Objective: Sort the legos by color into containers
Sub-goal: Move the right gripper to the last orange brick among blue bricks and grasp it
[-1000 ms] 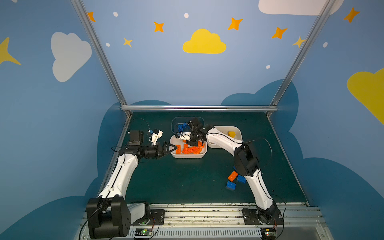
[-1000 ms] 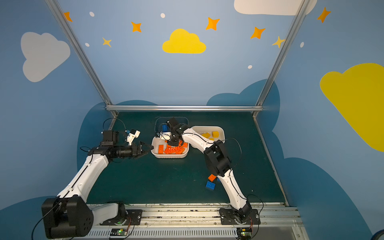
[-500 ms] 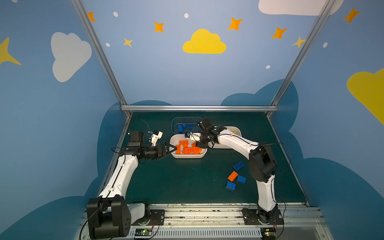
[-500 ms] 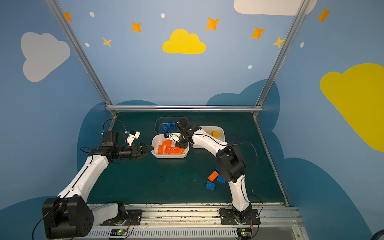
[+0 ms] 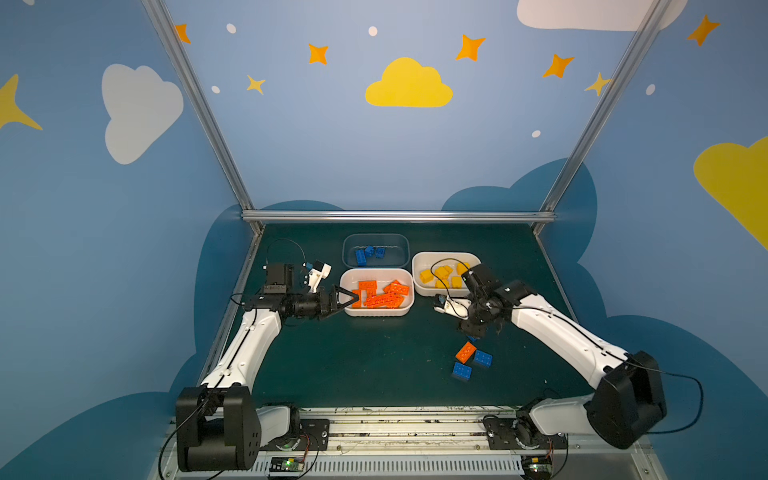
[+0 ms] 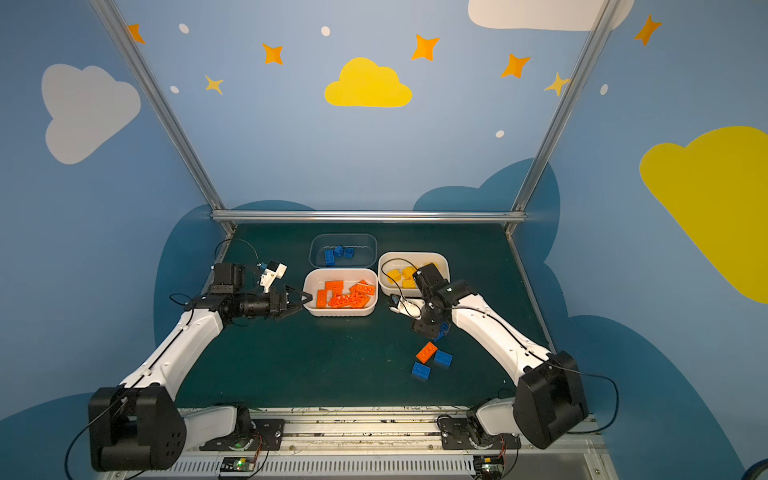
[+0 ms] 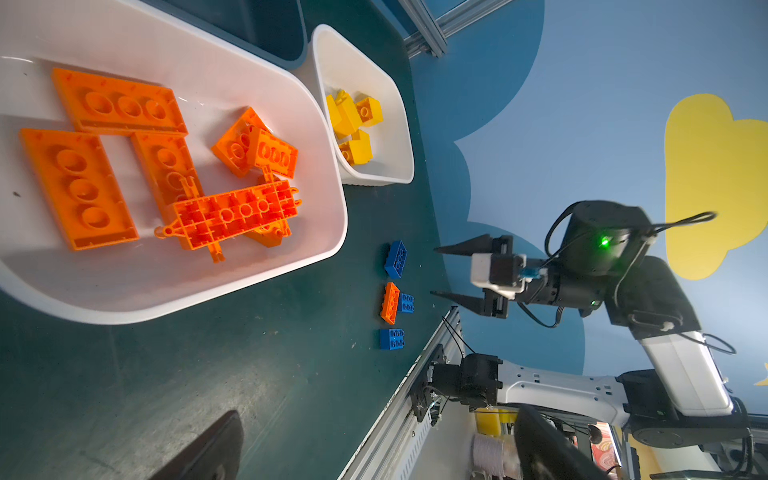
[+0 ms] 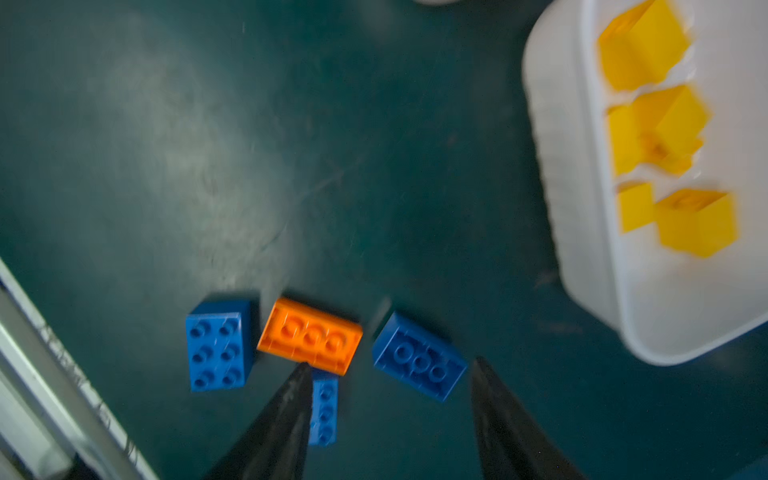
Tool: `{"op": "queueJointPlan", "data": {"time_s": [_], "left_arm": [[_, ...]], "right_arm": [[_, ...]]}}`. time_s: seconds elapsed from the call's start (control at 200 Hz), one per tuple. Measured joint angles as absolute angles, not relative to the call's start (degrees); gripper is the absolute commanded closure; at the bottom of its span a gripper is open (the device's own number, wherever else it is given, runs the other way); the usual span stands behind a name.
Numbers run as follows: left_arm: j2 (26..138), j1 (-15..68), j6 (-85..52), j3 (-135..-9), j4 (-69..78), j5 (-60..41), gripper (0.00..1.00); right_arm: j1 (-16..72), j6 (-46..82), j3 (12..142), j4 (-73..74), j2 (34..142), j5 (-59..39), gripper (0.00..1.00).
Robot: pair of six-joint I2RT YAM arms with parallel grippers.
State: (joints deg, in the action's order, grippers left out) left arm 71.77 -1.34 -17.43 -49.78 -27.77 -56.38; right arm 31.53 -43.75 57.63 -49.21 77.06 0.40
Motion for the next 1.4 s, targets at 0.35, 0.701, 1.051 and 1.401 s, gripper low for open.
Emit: {"op": "queueJointPlan", "data": {"time_s": [0.35, 0.701, 1.051, 1.401], "left_arm": [[72.9, -0.2, -17.8, -49.7, -26.2, -56.3, 0.0], [73.2, -0.2, -17.8, -49.2, -25.8, -55.7, 0.0], [73.2, -0.2, -16.7, -49.2, -26.9, -55.5, 0.0], [73.5, 0.0, -16.8, -49.0, -26.5, -55.5, 0.0]], "right_arm": [[32.0, -50.2, 43.5, -45.7, 72.8, 6.0, 0.37], [34.8, -53.4, 41.7, -35.0, 78.1, 10.1, 0.37], [36.5, -51.6, 42.5, -34.8, 79.5, 11.4, 0.37], [36.5, -51.9, 41.9, -37.9, 75.3, 12.7, 0.38]]}}
